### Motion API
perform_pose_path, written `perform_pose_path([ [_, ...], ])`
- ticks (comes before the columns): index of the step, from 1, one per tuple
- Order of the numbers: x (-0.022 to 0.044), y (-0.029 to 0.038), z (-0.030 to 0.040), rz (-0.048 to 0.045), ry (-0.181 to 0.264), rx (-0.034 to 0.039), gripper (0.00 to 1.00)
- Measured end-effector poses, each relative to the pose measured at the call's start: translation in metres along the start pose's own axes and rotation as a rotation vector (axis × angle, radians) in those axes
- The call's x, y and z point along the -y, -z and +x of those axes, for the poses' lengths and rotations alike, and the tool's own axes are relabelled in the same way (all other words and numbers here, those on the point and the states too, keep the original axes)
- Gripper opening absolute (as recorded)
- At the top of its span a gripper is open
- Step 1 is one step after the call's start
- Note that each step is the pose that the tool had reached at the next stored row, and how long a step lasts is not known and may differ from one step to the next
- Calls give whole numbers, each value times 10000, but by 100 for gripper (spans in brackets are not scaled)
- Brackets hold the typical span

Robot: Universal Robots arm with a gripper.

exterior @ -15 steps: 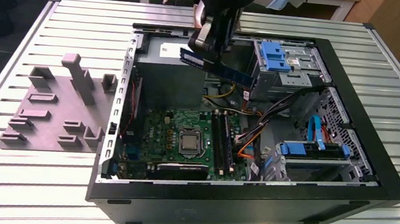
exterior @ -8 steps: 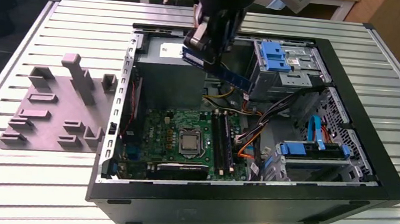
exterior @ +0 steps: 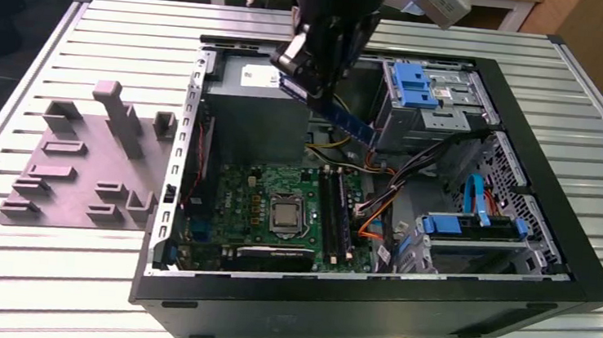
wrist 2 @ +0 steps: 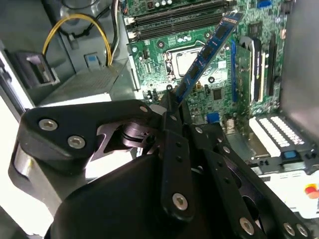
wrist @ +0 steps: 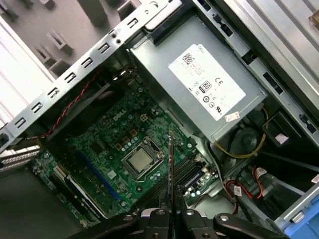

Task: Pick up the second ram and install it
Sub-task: 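Insert the second ram into the second slot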

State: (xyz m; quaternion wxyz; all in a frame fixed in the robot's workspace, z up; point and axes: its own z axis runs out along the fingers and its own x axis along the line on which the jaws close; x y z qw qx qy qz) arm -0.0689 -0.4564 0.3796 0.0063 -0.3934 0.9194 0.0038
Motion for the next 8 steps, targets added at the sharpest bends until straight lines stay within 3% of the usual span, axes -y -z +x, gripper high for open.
perform_pose_path([
  [8,0,-22,0,35,-1343,-14,14],
])
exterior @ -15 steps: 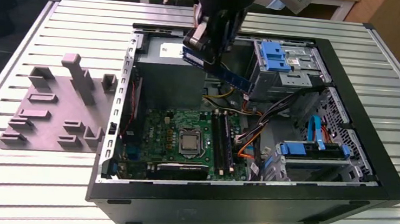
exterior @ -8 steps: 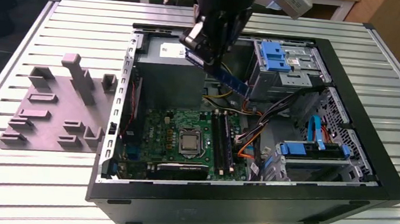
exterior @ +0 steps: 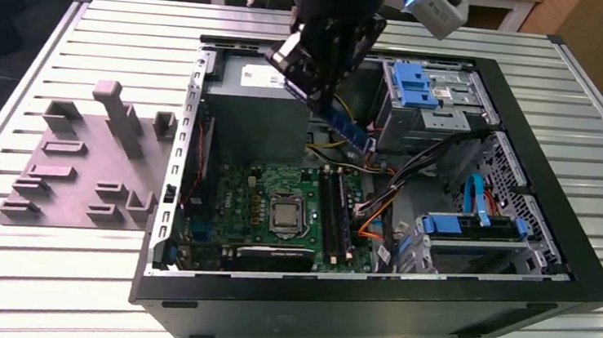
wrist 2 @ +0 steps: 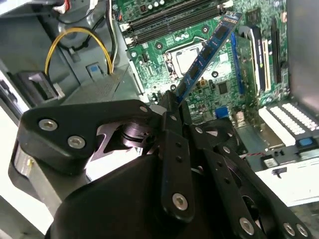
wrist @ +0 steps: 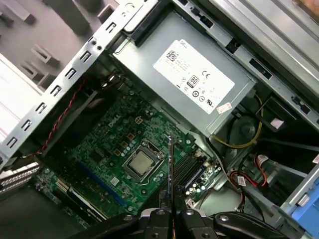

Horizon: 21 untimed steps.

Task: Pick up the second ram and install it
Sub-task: 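Insert the second ram into the second slot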

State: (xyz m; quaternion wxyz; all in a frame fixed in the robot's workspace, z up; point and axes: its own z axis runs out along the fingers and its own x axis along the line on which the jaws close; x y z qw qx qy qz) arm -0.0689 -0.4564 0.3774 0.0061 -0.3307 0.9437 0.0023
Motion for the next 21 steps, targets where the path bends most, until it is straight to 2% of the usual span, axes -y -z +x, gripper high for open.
perform_pose_path([
  [8,0,-16,0,26,-1203,-9,14],
  [21,0,-18,0,26,-1264,-7,14],
])
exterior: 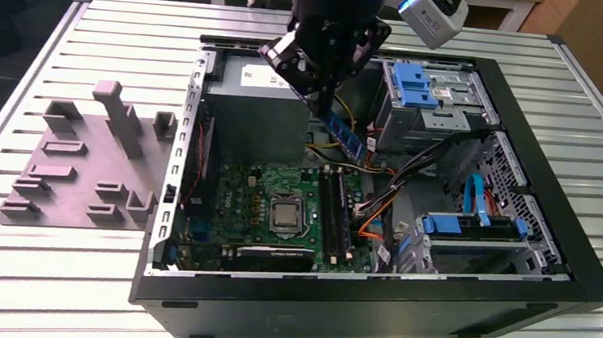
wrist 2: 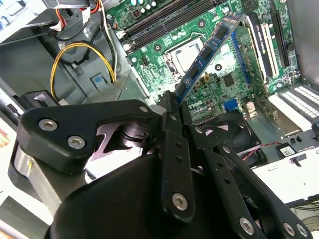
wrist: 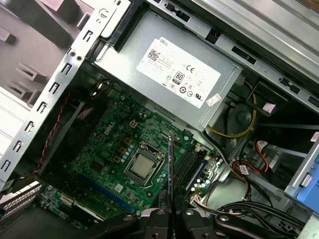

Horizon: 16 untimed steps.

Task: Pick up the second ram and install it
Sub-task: 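Insert the second ram into the second slot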

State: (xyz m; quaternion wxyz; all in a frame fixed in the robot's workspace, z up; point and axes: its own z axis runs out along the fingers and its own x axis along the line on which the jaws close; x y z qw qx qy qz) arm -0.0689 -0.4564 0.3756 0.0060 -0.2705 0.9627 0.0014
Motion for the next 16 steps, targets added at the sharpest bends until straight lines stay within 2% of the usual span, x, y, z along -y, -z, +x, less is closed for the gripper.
perform_pose_path([
  [4,0,-1,0,4,-283,0,14],
  [16,0,-16,0,37,-2423,-7,14],
])
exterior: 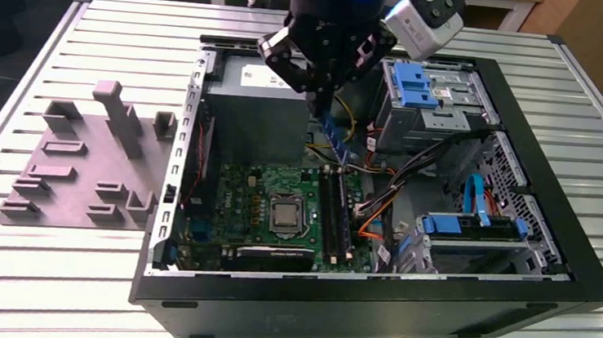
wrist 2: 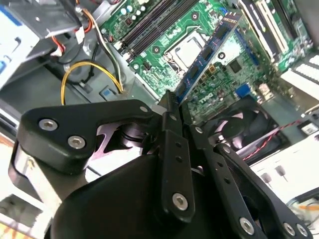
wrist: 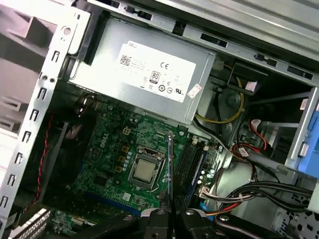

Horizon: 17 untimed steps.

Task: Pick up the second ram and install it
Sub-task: 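Insert the second ram into the second slot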

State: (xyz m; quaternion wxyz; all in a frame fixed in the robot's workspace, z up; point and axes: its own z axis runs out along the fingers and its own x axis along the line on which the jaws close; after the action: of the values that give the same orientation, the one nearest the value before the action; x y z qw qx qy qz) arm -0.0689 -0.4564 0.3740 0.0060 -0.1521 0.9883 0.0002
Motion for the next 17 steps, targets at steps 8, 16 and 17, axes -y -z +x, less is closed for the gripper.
perform_pose_path([
  [8,0,-20,0,34,-1465,-7,14],
  [16,0,-42,1,71,-2911,-15,14],
  [17,0,-43,1,72,-3019,-15,14],
])
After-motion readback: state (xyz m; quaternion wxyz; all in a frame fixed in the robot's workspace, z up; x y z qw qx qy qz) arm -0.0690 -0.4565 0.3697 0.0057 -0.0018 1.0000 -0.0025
